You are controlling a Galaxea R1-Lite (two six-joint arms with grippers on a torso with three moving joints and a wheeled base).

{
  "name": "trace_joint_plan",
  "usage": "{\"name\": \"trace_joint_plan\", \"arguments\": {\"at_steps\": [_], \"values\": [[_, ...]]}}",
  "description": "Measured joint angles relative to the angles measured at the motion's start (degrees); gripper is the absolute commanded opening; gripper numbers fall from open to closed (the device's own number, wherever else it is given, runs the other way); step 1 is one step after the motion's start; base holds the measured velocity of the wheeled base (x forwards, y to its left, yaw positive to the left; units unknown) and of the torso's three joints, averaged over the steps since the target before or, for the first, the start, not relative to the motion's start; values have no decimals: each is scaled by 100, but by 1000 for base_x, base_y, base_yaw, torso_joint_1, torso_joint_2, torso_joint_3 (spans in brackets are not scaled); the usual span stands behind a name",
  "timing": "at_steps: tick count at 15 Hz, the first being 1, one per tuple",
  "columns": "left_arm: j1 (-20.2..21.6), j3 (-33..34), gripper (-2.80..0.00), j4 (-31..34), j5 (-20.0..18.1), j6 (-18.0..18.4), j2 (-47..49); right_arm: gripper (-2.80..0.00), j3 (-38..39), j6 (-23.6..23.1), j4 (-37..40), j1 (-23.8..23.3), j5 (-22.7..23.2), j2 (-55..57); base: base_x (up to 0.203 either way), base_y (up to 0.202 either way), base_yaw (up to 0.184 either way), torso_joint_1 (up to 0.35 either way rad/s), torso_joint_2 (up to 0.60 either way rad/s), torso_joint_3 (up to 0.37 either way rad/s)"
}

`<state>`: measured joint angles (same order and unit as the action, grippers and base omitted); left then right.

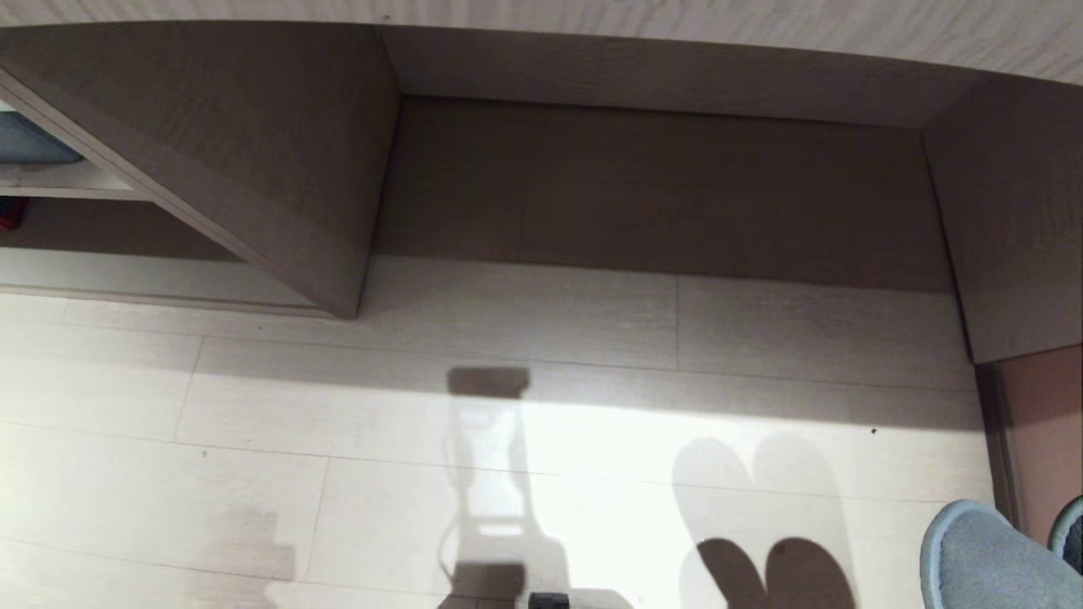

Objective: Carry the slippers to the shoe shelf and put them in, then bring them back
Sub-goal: Place the slippers on the floor

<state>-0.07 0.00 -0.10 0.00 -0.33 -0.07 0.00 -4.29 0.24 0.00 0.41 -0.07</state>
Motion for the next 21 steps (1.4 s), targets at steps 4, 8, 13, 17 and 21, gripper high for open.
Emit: {"name": "trace_joint_plan", "arguments": {"at_steps": [4, 8, 13, 17, 21], "values": [[0, 0, -280, 0, 0, 2, 0, -280, 0, -13, 0, 0, 2, 0, 0, 0, 0, 5, 5, -196], [0, 0, -280, 2, 0, 0, 0, -280, 0, -11, 2, 0, 7, 0, 0, 0, 0, 0, 0, -194], [0, 0, -280, 0, 0, 2, 0, -280, 0, -15, 2, 0, 5, 0, 0, 0, 0, 3, 1, -199], [2, 0, -280, 2, 0, 1, 0, -280, 0, -78, 0, 0, 5, 0, 0, 0, 0, 1, 4, -199], [0, 0, -280, 1, -1, 1, 0, -280, 0, -91, 0, 0, 0, 0, 0, 0, 0, 3, 1, -200]]}}
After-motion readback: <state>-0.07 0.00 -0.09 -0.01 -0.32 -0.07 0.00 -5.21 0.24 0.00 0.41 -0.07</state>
